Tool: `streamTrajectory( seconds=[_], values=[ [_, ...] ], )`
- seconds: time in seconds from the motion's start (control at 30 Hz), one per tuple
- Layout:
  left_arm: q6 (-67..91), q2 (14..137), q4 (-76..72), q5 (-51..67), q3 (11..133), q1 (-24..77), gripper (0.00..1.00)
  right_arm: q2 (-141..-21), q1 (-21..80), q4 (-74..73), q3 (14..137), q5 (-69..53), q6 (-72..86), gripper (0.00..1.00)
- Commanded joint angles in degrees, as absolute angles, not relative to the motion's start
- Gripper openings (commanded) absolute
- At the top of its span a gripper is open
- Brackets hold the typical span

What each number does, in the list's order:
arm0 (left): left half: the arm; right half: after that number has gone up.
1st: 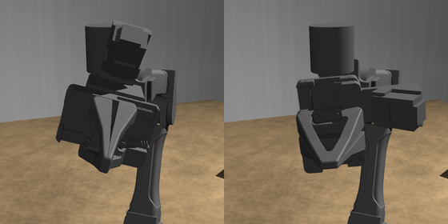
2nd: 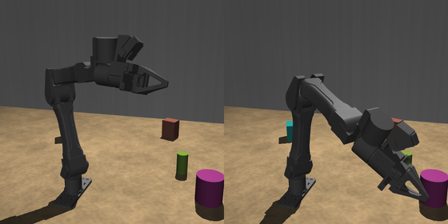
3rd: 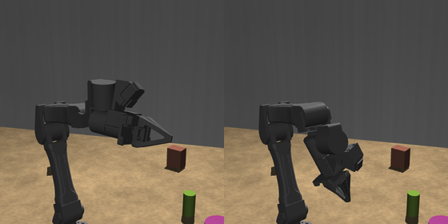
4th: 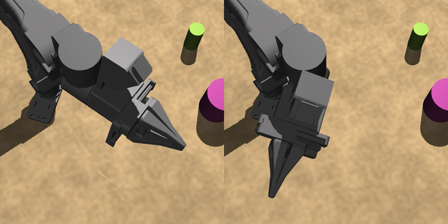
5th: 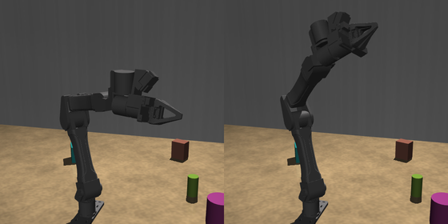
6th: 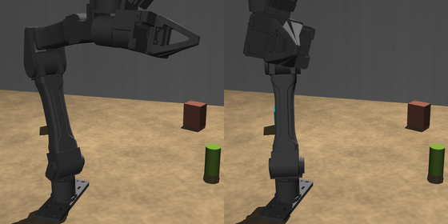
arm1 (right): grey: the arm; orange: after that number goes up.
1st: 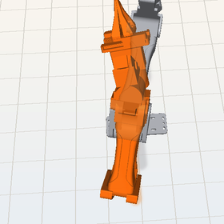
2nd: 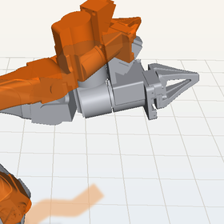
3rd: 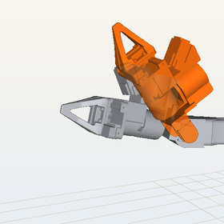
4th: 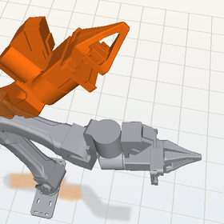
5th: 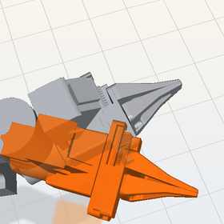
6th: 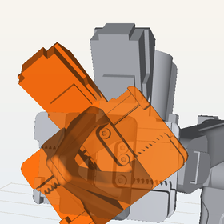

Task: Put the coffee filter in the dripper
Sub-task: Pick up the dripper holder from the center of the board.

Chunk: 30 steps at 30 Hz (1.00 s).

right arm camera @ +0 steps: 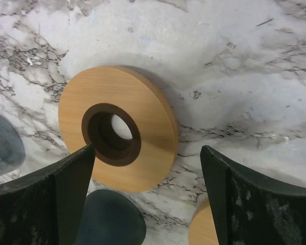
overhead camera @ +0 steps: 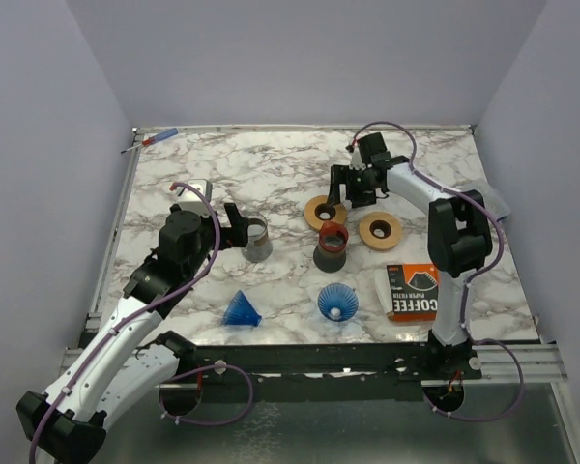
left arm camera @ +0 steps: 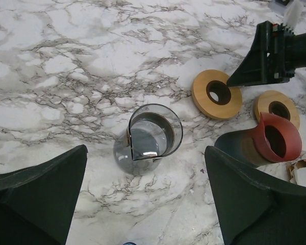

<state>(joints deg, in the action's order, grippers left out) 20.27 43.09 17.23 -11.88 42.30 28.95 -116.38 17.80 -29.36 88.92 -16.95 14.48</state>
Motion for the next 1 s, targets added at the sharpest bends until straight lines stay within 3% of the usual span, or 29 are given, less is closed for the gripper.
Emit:
streamTrajectory(
  seconds=[0.0,0.77,0.97],
  values=[
    [20.1,42.9,16.22,-9.94,41.62,28.71,0.99,-120.42,19.23,-32.02,92.1,-14.18,13.15,0.87],
    [19.82,42.9,16.22,-10.86,41.66,28.41,0.99,-126.43,23.53,-30.16,92.34,-4.99,10.15,0.69],
    [19.78,42.71,16.21,-11.25,41.53,28.23,0.99,-125.99,24.07,-29.55,90.95,-2.73,9.85,0.59]
  ],
)
